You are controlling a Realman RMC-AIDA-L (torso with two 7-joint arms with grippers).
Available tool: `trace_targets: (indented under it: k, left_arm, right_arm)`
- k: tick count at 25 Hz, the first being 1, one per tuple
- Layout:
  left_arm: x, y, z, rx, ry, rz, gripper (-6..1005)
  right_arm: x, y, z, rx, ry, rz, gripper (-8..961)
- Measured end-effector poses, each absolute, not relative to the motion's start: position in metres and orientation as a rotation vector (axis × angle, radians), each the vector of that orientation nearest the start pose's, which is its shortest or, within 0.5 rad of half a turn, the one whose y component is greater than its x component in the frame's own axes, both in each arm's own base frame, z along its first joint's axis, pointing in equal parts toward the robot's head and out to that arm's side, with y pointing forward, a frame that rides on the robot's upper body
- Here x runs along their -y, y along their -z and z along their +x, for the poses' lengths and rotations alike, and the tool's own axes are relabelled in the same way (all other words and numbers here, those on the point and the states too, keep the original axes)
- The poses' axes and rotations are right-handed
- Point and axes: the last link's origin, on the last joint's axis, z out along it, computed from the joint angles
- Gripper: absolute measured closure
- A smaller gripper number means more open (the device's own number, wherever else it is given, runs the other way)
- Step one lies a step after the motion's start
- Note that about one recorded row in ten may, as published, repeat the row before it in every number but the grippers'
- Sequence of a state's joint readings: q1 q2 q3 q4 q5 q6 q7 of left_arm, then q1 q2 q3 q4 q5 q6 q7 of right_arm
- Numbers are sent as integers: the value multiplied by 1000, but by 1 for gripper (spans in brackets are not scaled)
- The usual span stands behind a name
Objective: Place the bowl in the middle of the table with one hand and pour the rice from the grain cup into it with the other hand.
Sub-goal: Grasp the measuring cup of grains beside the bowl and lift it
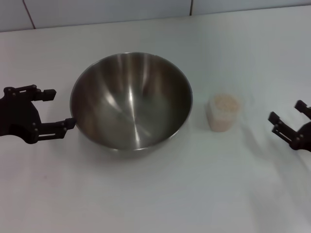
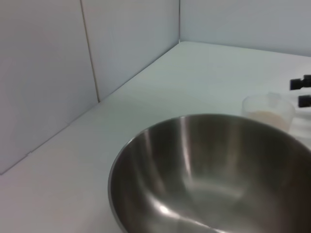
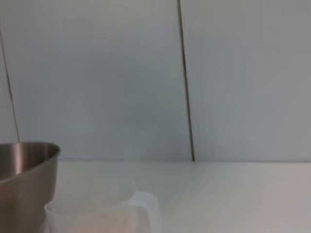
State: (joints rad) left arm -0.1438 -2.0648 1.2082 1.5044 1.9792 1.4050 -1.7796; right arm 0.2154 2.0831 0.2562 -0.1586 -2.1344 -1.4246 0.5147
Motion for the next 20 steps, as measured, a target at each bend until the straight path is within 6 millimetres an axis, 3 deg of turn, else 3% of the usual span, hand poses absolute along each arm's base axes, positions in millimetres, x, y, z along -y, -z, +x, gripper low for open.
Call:
trace_targets:
  k: [9,20]
  left_arm:
    - [-298,-49,-227,397,221,-2668,195]
    - [-299,-46,-228,410,225,-2676,195]
  right_arm:
    - [-241,30,380,-666,-610,-1919,134]
    - [-257,35,373,-657,-606,-1932,133]
